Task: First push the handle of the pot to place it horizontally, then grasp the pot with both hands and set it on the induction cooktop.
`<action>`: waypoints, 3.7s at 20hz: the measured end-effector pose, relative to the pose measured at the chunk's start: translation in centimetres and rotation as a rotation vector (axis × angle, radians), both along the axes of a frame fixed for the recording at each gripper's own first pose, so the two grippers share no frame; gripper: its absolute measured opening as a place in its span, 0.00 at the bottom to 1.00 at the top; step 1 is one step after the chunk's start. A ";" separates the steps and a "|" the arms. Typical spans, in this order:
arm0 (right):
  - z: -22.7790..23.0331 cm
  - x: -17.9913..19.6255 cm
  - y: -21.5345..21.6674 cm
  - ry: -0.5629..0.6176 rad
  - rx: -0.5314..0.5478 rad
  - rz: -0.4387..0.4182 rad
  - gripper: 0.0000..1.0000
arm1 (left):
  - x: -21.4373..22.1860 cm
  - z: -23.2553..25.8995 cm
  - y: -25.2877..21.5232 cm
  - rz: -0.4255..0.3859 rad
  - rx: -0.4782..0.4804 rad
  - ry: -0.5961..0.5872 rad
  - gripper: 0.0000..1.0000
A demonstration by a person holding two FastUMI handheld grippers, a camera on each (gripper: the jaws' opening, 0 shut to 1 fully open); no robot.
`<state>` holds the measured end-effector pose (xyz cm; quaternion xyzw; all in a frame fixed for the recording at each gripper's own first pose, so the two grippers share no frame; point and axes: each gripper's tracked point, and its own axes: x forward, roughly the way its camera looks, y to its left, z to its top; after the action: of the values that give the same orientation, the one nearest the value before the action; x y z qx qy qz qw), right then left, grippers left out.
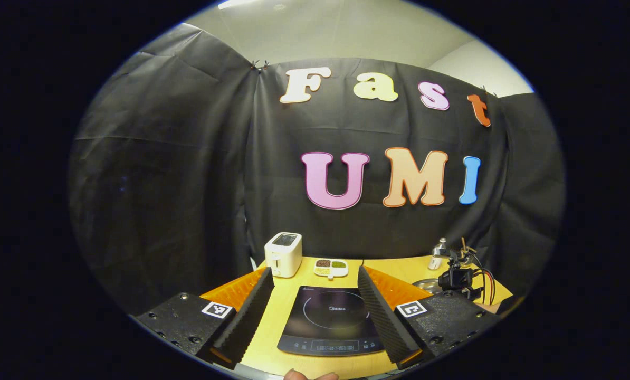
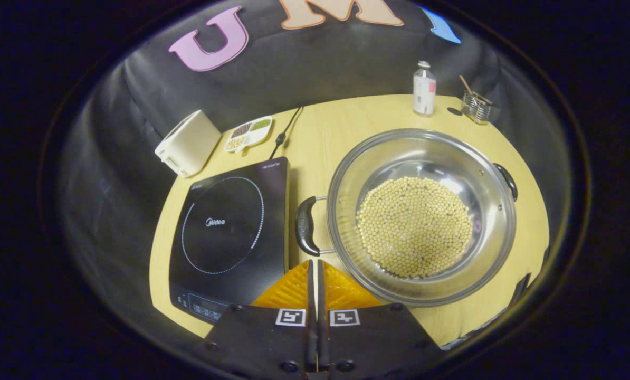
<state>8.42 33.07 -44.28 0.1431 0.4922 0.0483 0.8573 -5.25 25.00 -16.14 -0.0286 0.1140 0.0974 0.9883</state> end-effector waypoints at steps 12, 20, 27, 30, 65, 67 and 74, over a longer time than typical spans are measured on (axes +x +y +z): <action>6.2 -1.4 -12.0 -0.233 -0.180 -0.009 0.00 | 3.1 -3.8 -8.8 -0.209 -0.143 0.094 0.98; 6.3 1.6 -21.5 -0.281 -0.294 0.013 0.37 | 7.0 -7.7 -15.5 -0.252 -0.152 0.203 0.98; 3.0 4.7 -26.5 -0.255 -0.232 0.082 0.71 | 10.2 -12.9 -20.1 -0.214 -0.162 0.333 0.98; 1.3 5.6 -27.9 -0.231 -0.215 0.098 0.79 | 11.3 -15.5 -21.0 -0.186 -0.192 0.395 0.99; -9.5 9.2 -28.2 0.084 -0.079 0.034 0.66 | 15.5 -37.4 -21.7 -0.251 -0.282 0.902 0.71; -9.6 9.1 -28.1 0.095 -0.062 0.019 0.53 | 15.6 -37.2 -21.7 -0.255 -0.305 0.903 0.64; -8.3 9.4 -28.2 0.073 -0.058 0.027 0.48 | 14.5 -34.8 -20.8 -0.219 -0.301 0.881 0.57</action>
<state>17.78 4.86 -52.53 0.1132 0.5262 0.0404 0.8418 9.21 4.21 -50.90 -0.1150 0.5374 -0.0221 0.8351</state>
